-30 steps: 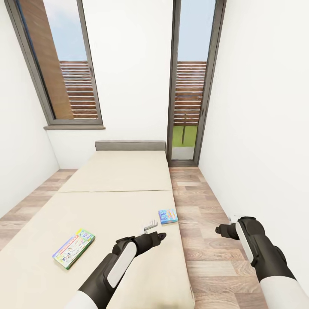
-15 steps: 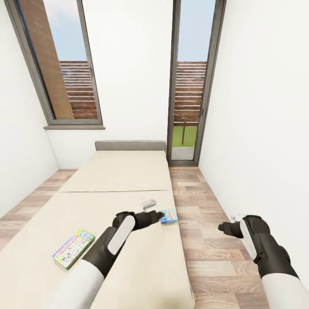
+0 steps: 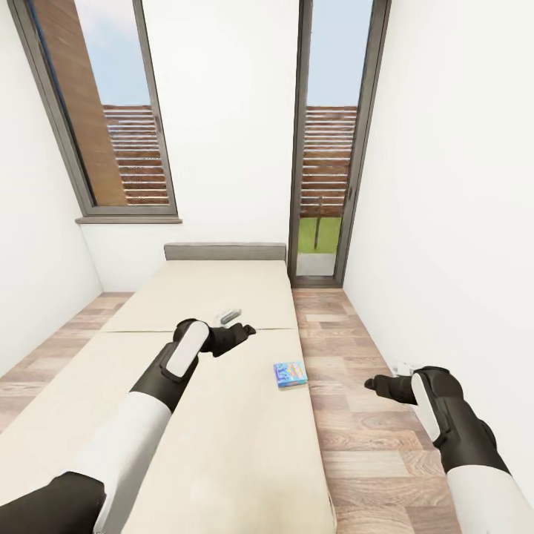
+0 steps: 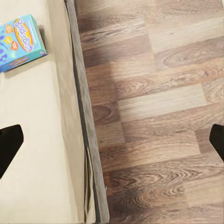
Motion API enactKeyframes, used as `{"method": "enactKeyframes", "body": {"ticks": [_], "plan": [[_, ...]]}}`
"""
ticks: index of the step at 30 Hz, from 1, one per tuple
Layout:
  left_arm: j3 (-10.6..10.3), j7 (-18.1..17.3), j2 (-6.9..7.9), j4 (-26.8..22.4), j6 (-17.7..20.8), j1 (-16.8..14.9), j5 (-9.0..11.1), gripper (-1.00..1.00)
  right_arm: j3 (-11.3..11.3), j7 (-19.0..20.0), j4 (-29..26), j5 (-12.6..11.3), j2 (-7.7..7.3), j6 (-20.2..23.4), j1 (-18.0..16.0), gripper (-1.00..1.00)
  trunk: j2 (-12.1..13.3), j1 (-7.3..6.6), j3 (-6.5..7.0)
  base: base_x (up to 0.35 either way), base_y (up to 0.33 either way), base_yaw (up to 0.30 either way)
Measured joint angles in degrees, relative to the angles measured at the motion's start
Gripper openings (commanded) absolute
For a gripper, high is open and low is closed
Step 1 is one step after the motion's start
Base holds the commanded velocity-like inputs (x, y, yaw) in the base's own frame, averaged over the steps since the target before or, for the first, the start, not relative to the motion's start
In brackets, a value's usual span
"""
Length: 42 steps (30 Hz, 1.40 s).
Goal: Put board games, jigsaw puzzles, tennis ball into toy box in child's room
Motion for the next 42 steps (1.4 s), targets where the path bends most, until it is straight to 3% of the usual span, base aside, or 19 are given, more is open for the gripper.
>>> {"method": "enactKeyframes", "body": {"ticks": [5,42], "plan": [[0.0,0.0,1.48,0.0,0.0,0.0,0.0,1.00,0.0,0.0,0.0,0.1,0.46,0.0,-1.1,1.00,0.0,0.00,0.00,0.000,0.000,0.000],[0.0,0.0,1.48,0.0,0.0,0.0,0.0,1.00,0.0,0.0,0.0,0.1,0.46,0.0,-1.1,1.00,0.0,0.00,0.00,0.000,0.000,0.000]]}}
